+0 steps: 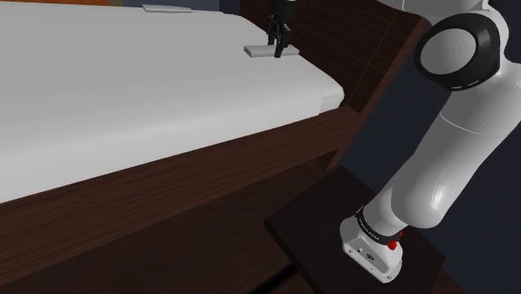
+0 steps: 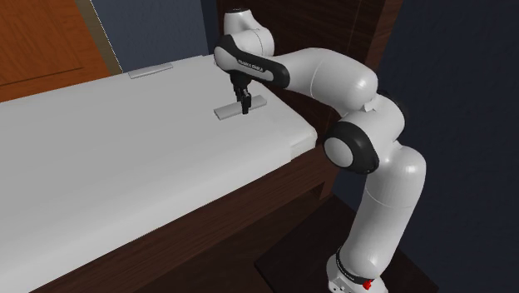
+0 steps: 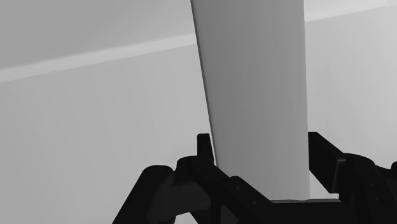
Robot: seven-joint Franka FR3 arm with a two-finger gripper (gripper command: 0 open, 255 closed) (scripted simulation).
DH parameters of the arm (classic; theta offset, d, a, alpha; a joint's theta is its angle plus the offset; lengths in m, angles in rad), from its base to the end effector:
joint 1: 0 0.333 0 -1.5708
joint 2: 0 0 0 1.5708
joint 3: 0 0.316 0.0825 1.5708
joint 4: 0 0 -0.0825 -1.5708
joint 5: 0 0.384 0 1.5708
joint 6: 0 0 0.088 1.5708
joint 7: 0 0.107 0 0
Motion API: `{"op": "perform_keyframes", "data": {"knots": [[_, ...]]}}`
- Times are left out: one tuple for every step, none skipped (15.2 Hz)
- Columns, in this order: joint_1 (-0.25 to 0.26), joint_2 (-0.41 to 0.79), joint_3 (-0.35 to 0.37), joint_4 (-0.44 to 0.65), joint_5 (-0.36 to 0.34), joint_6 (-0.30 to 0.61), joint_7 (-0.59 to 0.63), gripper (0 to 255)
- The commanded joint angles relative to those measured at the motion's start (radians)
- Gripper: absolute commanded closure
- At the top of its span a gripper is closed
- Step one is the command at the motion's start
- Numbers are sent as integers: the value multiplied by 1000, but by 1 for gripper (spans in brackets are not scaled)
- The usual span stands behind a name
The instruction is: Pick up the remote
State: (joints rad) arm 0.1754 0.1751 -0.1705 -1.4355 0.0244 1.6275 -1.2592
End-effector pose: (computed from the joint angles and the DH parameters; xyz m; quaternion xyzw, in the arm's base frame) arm 0.6123 0.0147 0.5928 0.8063 0.5915 0.0063 0.0078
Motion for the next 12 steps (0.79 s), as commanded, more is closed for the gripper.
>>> {"op": "perform_keyframes", "data": {"knots": [[-2, 10, -1, 41, 2, -31, -2, 255], [-3, 15, -1, 61, 3, -47, -3, 255], [-4, 19, -1, 81, 4, -62, -3, 255], [-5, 24, -2, 102, 5, -78, -4, 255], [-6, 30, -2, 124, 6, -94, -4, 255], [-7, 36, -2, 146, 7, -110, -5, 255], [-8, 42, -2, 169, 8, -127, -5, 255], [-9, 49, -3, 193, 9, -144, -6, 255], [-10, 57, -3, 217, 11, -161, -6, 255], [-12, 65, -3, 243, 12, -179, -7, 255], [-12, 66, -3, 247, 12, -181, -7, 255], [-12, 66, -3, 247, 12, -181, -7, 255]]}}
